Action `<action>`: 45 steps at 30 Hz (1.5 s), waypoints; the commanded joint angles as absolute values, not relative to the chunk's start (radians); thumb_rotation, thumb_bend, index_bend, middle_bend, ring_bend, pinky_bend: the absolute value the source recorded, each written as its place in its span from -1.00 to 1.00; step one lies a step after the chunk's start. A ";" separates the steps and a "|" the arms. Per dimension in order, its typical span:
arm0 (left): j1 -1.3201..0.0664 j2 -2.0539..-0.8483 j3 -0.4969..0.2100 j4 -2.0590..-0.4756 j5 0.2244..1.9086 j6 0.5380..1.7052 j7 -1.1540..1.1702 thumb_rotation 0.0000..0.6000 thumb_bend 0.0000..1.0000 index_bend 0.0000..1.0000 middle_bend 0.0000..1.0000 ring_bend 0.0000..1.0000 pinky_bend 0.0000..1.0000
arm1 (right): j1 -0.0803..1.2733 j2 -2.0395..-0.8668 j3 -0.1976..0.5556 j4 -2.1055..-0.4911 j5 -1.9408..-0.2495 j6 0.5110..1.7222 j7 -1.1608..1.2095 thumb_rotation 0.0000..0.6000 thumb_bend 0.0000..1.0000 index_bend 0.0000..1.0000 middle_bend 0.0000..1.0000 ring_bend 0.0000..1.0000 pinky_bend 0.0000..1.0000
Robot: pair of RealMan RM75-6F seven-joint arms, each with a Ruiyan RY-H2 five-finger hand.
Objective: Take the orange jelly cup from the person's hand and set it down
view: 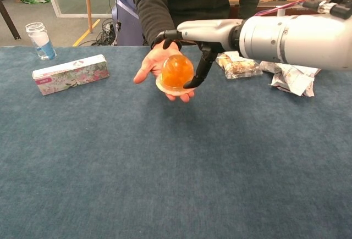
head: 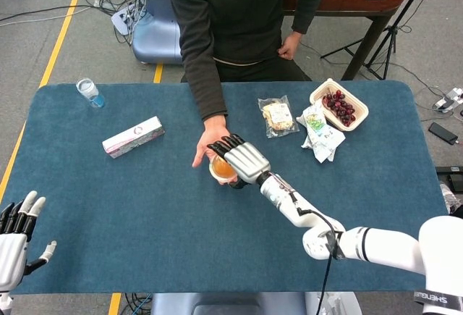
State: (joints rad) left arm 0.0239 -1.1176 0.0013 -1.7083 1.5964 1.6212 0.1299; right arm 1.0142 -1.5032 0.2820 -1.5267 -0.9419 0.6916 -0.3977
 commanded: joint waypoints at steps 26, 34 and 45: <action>0.034 -1.117 0.000 -1.697 1.592 1.627 0.120 1.00 -0.40 -0.90 -1.00 -1.00 -1.00 | 1.067 -1.634 0.238 -1.365 -0.970 0.823 -0.373 1.00 0.08 0.30 -0.15 -0.44 0.31; 0.035 -1.115 -0.001 -1.695 1.592 1.628 0.115 1.00 -0.40 -0.90 -1.00 -1.00 -1.00 | 1.020 -1.535 0.242 -1.456 -1.020 0.853 -0.319 1.00 0.09 0.34 -0.10 -0.35 0.41; 0.029 -1.121 0.000 -1.698 1.600 1.620 0.119 1.00 -0.40 -0.90 -1.00 -1.00 -1.00 | 0.880 -1.310 0.181 -1.583 -1.089 0.899 -0.232 1.00 0.09 0.34 -0.09 -0.34 0.41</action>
